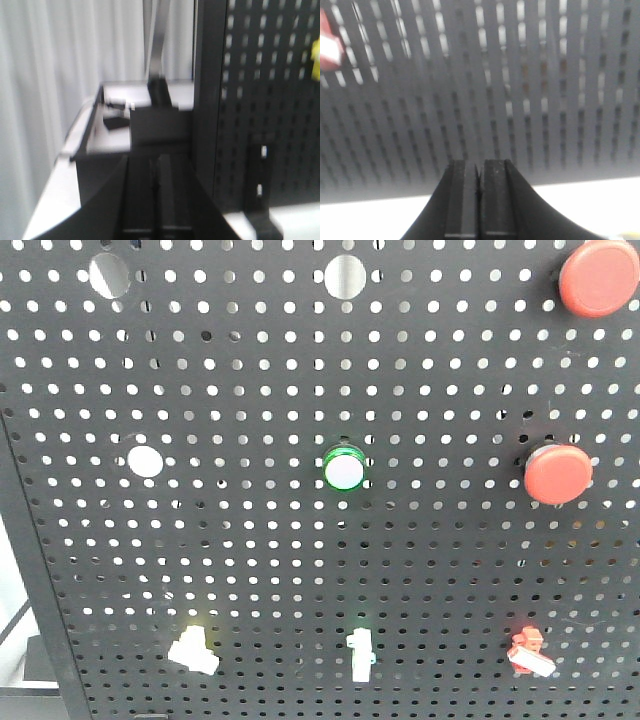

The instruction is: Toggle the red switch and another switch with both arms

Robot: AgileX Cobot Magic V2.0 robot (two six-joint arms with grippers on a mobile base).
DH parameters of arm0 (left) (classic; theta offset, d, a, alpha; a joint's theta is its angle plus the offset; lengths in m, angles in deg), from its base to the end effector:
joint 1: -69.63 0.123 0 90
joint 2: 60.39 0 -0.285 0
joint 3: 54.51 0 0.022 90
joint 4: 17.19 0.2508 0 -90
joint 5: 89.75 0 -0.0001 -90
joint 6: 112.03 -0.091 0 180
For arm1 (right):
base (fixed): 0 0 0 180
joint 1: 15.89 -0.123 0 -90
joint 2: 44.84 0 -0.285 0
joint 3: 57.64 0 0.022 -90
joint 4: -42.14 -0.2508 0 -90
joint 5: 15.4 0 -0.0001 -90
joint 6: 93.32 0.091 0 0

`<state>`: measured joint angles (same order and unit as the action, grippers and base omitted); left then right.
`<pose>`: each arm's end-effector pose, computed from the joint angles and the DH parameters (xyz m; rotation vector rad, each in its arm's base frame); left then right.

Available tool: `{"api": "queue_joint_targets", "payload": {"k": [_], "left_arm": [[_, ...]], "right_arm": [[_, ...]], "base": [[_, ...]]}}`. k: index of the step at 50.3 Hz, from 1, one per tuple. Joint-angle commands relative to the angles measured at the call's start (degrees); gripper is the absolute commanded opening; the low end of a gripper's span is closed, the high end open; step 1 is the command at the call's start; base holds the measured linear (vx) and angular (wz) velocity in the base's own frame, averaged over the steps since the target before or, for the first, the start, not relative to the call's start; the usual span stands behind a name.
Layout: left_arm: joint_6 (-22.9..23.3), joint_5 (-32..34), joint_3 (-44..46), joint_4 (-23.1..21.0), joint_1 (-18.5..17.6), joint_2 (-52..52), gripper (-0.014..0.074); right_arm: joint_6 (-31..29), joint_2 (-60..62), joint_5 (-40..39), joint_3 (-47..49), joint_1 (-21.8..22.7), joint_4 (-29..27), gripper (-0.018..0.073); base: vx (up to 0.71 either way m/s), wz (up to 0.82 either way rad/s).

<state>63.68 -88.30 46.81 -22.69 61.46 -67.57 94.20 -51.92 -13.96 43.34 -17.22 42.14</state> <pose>0.0558 -0.0078 0.2074 0.0876 1.4721 -0.1311 0.0568 0.0013 0.2009 0.0826 1.5269 0.1232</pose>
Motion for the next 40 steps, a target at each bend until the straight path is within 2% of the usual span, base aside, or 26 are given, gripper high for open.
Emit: {"api": "queue_joint_targets", "payload": {"k": [1, 3, 6, 10, 14, 20, 24, 26, 29, 32, 33, 34, 36, 38, 39, 40], "left_arm": [[4.3, 13.5, -0.4, -3.4, 0.1, 1.1, 0.0003], [6.4, 15.9, 0.3, -5.2, 0.0, 1.1, 0.0003], [8.7, 15.6, 3.4, -5.9, 0.0, 0.9, 0.0003], [8.9, 8.3, 10.5, -4.3, -0.1, -0.2, 0.0003], [8.6, -0.7, 20.0, -0.2, -0.1, -3.9, 0.0003], [4.3, -9.4, 35.8, 4.1, -0.1, -13.8, 0.0003], [0.7, -13.3, 44.2, 4.0, -0.1, -20.3, 0.0003], [-1.6, -15.9, 48.7, 2.4, -0.1, -24.1, 0.0003], [-5.3, -19.4, 52.9, -1.4, -0.1, -28.8, 0.0003], [-11.9, -23.5, 56.3, -7.7, -0.1, -32.3, 0.0003], [-16.3, -25.7, 57.5, -11.0, -0.1, -34.1, 0.0003], [-18.7, -26.9, 57.9, -13.4, -0.1, -35.0, 0.0003], [-27.2, -30.4, 58.7, -21.8, -0.2, -37.1, 0.0003], [-35.3, -33.8, 58.7, -32.9, -0.5, -39.0, 0.0003], [-43.4, -37.9, 58.6, -37.4, -0.8, -39.9, 0.0003], [-47.8, -40.6, 58.6, -41.8, -0.8, -40.8, 0.0003]], "right_arm": [[1.9, 0.6, -11.1, 0.3, 0.2, -2.1, -0.0006], [3.0, 0.6, -11.9, 1.2, 0.2, -3.4, -0.0006], [4.4, 0.6, -10.6, 3.7, 0.2, -3.5, -0.0006], [4.1, 0.3, -7.3, 8.8, 0.2, -2.2, -0.0006], [2.2, -1.6, -4.0, 15.1, 0.2, 1.1, -0.0006], [-0.5, -8.4, 2.1, 25.3, 0.2, 2.8, -0.0006], [-1.2, -13.3, 5.6, 31.9, 0.2, 2.8, -0.0006], [-1.7, -16.2, 7.5, 35.0, 0.2, 2.8, -0.0006], [-2.5, -19.8, 10.1, 38.5, 0.2, 2.8, -0.0006], [-2.6, -22.8, 12.5, 41.0, 0.2, 2.8, -0.0006], [-2.6, -23.8, 13.3, 41.5, 0.2, 2.8, -0.0006], [-2.6, -24.4, 13.9, 42.1, 0.2, 2.8, -0.0006], [-2.6, -25.9, 14.6, 42.7, 0.2, 2.8, -0.0006], [-2.6, -27.1, 14.6, 42.9, 0.2, 2.8, -0.0006], [-2.6, -27.6, 14.6, 43.0, 0.2, 2.8, -0.0006], [-2.6, -28.0, 14.8, 43.0, 0.2, 2.8, -0.0006]], "base": [[0.0, 0.0], [0.0, 0.0], [0.0, 0.0], [0.0, 0.0], [0.0, -0.01], [0.0, 0.0], [0.0, 0.0], [0.0, 0.01], [0.0, 0.0], [0.0, 0.0], [0.0, 0.0], [0.0, 0.0], [0.0, 0.0], [0.0, 0.0], [0.0, 0.0], [0.0, 0.0]]}}
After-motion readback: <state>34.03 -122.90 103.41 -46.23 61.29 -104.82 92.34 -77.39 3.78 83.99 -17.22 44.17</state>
